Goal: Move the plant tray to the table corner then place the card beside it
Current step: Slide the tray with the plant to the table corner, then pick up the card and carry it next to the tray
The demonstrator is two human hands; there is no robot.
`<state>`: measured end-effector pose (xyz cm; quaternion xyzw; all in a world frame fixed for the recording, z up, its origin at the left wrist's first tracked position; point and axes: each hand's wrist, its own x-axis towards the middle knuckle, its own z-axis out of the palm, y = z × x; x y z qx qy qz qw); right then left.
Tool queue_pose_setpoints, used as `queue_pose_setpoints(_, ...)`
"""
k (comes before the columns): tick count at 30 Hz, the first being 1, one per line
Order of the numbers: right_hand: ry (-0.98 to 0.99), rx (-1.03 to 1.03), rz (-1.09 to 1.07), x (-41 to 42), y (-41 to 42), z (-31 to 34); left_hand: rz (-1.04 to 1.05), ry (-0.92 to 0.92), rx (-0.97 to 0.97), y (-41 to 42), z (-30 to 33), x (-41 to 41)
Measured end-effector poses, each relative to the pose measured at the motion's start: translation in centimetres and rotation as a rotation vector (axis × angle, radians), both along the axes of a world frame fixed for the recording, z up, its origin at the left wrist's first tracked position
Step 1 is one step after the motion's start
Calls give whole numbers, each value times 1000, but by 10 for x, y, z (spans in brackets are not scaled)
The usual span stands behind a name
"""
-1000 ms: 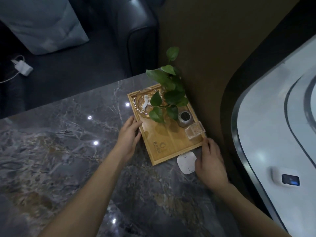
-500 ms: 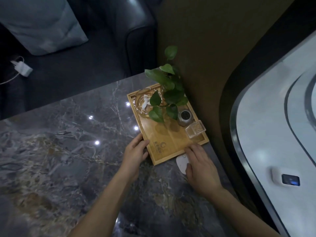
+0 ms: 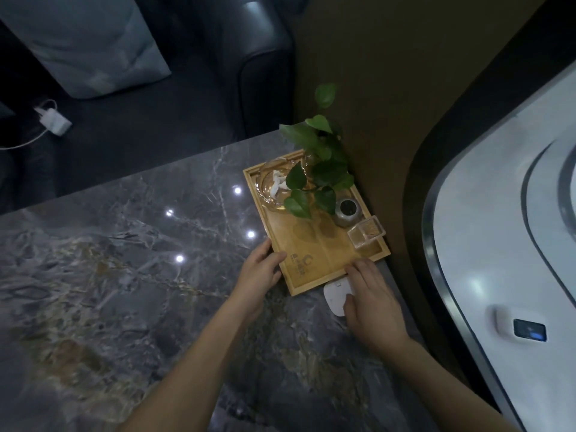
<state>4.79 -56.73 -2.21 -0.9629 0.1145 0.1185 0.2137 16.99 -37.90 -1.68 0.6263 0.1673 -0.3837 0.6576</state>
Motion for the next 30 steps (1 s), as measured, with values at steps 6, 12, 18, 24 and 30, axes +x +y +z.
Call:
queue_pose_setpoints(6,76,-49,25,-1,5,4,-80,-66,42,4,5,-6)
queue_pose_setpoints(12,110,-85,54,-10,20,15,-72,-252,238,26,11,-38)
queue_pose_setpoints(18,-26,-101,150,-25,59,31,-140,-474,461,72,19,-79)
queue_pose_setpoints(24,-40,-134,280,-40,119,45,-297,-690,742,132,25,-127)
queue_pose_setpoints(30,-57,-171,391,-56,181,55,-371,-763,979,196,33,-176)
